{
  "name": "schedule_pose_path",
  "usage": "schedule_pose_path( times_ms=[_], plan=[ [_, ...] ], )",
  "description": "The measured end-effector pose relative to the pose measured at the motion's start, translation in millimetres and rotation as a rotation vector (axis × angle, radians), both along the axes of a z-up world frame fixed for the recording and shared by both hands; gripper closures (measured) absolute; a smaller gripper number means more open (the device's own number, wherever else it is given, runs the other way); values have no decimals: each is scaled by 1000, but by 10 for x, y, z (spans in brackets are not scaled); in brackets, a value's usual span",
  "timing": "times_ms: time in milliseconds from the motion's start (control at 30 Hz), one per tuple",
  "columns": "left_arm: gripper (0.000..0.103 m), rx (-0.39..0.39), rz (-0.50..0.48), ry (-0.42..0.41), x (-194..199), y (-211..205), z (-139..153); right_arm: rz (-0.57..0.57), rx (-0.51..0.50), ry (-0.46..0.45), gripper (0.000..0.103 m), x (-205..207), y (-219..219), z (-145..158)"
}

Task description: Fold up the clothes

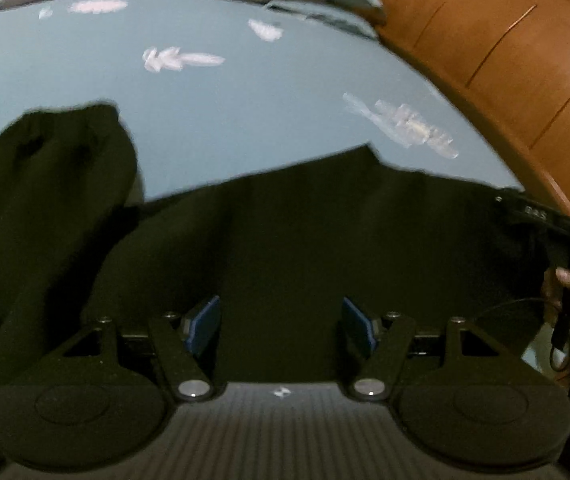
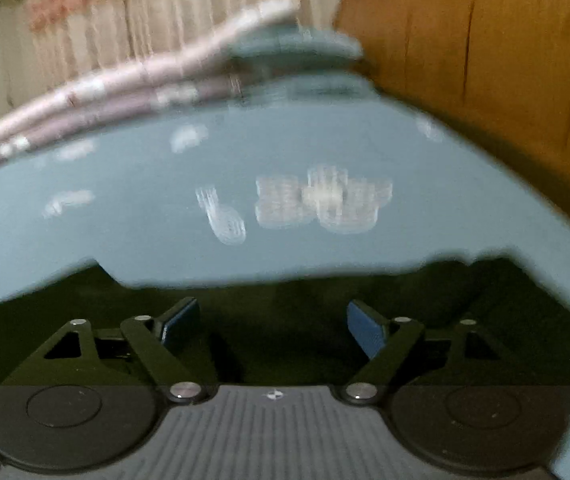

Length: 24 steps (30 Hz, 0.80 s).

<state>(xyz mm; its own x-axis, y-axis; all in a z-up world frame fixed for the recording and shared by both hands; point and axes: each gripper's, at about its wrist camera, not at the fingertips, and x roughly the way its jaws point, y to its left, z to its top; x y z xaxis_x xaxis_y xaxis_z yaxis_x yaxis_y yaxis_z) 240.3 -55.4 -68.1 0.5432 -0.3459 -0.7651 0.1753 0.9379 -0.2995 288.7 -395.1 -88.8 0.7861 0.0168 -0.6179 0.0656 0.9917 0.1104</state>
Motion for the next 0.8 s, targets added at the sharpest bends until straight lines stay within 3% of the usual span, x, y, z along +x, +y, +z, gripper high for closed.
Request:
schedule_pose_path(
  times_ms=[33, 67, 100, 233, 400, 500, 533, 667, 800],
  plan=[
    [35, -6, -3, -13, -29, 14, -12, 13, 8, 1, 13, 12, 17, -56],
    [34, -7, -9, -21, -49, 21, -21, 27, 16, 0, 2, 20, 34, -111],
    [34, -7, -15, -28, -69, 27, -29, 40, 24, 0, 0, 29, 50, -166],
    [30, -16, -26, -45, -96, 45, -52, 59, -11, 21, 0, 31, 101, -192],
    [31, -53, 3, -4, -28, 61, 1, 75, 3, 21, 0, -46, 23, -178],
    [31, -74, 1, -26, 9, 94, 91, 78, 25, 55, 0, -47, 98, 19],
    [31, -79, 0, -42, 20, 110, 115, 82, 61, 28, 0, -61, 131, 114],
    [31, -96, 51, 16, 119, 190, -30, 229, 249, -109, 0, -87, 382, 388],
    [31, -130, 65, 14, 81, 273, -14, 398, 231, -53, 0, 201, 894, 275]
  ],
)
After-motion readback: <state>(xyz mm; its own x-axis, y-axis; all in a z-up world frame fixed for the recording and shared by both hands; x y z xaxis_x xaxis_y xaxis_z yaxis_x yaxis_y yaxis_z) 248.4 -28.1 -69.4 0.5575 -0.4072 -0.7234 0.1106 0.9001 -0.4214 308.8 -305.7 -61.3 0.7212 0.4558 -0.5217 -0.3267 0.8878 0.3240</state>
